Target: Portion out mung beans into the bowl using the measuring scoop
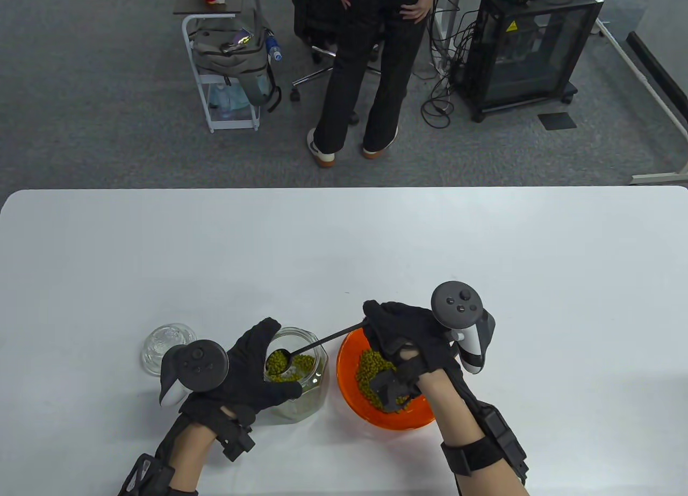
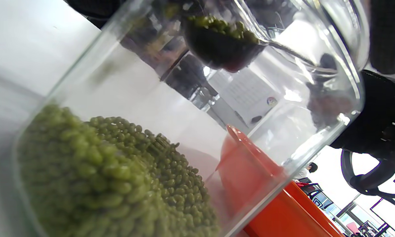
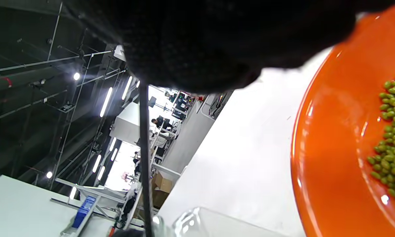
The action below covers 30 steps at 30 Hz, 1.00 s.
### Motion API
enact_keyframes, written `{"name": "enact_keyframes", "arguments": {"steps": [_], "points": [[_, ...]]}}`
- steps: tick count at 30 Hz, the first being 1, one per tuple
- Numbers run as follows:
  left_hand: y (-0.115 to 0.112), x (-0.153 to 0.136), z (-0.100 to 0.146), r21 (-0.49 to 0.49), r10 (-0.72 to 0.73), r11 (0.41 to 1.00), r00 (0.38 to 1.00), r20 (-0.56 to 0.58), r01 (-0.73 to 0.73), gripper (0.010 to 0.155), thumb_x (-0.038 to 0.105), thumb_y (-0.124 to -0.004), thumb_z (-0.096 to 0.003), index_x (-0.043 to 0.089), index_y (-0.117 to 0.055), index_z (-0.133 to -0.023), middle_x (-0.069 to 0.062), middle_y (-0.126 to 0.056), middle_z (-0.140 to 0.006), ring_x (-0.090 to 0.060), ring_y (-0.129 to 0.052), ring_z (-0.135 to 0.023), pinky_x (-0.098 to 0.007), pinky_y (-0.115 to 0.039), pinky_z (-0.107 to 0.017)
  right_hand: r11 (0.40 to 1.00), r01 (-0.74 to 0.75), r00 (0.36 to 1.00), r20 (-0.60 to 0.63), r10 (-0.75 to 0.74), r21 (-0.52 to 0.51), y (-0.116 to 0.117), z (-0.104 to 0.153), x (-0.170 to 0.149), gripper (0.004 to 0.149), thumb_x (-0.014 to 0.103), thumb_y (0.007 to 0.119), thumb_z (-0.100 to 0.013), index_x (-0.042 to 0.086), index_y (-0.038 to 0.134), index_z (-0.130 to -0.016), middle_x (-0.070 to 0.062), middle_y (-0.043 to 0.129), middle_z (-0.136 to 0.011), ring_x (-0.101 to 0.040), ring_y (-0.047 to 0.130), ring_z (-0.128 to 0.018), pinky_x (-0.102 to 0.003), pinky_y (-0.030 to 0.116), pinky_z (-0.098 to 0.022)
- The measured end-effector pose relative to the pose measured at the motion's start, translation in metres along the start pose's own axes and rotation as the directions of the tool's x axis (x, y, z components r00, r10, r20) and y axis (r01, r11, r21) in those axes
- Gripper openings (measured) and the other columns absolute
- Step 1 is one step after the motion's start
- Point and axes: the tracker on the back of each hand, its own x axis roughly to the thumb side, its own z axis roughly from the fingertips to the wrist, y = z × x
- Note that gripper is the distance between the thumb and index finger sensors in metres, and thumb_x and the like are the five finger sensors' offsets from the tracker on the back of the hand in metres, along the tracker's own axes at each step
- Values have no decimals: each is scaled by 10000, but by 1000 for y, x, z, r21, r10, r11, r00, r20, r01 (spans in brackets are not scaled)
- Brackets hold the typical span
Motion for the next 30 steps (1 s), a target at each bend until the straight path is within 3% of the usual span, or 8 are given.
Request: {"name": "enact_keyframes", "arguments": {"steps": [30], "points": [[0, -1, 0, 1, 5, 1000, 1000, -1, -5, 1228, 836, -862, -388, 44, -256, -1105, -275, -390, -1158, -587, -571, -1049, -740, -540, -723, 971, 238, 970, -44, -239, -28, -47, 8, -23, 444, 469, 774, -491, 87, 994, -537, -100, 1037, -378, -195, 989, -139, -350, 862, -134]]}}
